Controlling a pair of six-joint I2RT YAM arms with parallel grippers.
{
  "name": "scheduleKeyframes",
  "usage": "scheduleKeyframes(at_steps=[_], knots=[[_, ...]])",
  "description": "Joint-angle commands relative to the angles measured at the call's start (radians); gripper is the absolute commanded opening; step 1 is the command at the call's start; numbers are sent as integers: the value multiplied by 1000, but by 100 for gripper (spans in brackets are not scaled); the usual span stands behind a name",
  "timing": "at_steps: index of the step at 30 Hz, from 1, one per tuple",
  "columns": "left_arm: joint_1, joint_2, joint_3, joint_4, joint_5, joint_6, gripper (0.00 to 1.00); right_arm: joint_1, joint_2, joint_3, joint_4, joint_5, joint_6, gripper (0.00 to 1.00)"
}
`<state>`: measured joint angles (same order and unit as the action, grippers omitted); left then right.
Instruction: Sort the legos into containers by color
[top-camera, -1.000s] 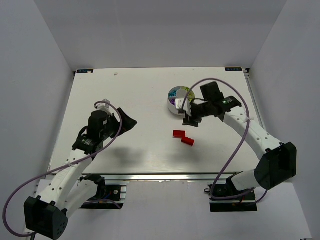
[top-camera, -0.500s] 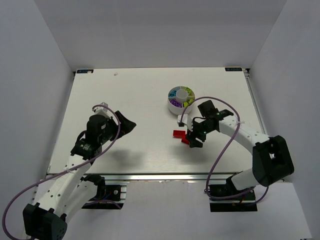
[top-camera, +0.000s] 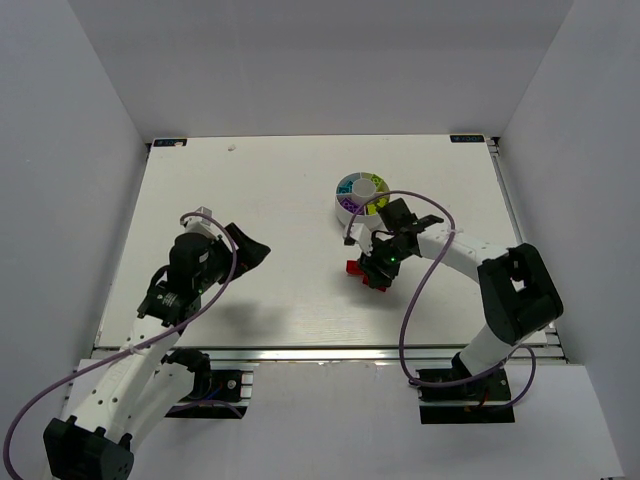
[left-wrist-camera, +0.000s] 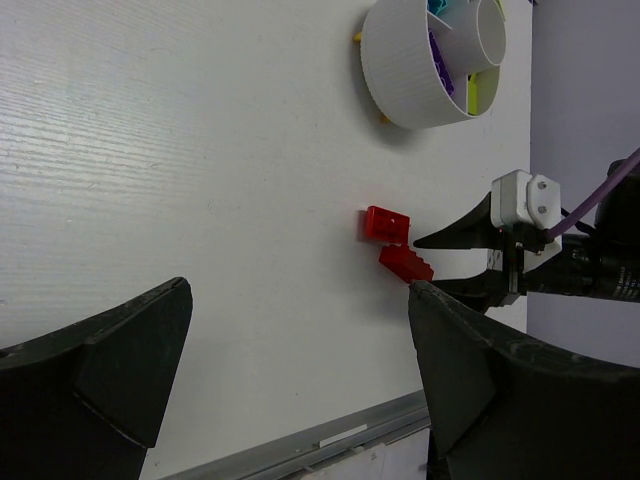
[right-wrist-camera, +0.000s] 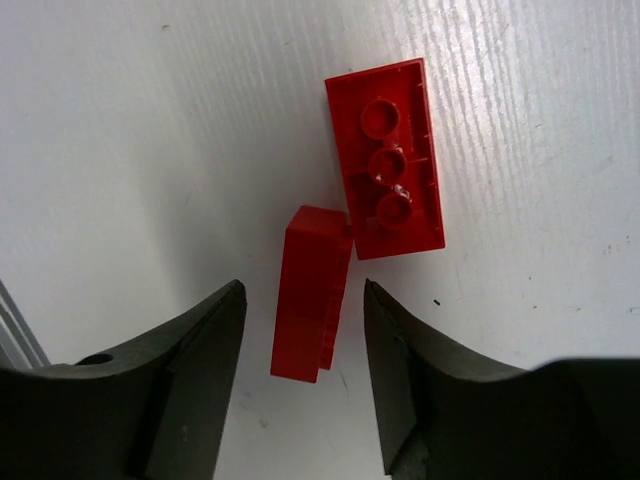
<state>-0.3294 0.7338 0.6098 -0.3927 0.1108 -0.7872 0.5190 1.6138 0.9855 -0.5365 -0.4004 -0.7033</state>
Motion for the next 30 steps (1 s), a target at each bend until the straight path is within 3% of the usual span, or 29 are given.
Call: scheduleKeyframes(at_steps=[1,3,6,7,13,16,20,23,25,30], knots=[[-3,-7,-12,-5,-16,-3,98,22,20,38,52,32,36,55],[-3,1,-4,-8,-16,0,98,32,28,36,59,43,45,51],[-3,7,-1,-9,-17,8,98,41,29,28,64,58,38,37],[-3,9,-1,-5,-17,9,98,41,29,27,53,61,34,28],[-3,18,-7,11,-13,9,98,41,-14,44,-40,38,1,2],[-3,24,-10,23,-7,14,98,33,-86,51,-108,-29,-24,0],[-3,45,-13,38,7,19,98,0,-222,62,-77,-119,-25,0],[-3,61,-15,55,19,22,98,-62,-268,91,61,-173,92,0],[-3,78,-10,64,23,31,98,-103,-282,91,255,-141,248,0],[-3,113,4,74,36,46,98,-139,-253,91,645,-13,430,0]])
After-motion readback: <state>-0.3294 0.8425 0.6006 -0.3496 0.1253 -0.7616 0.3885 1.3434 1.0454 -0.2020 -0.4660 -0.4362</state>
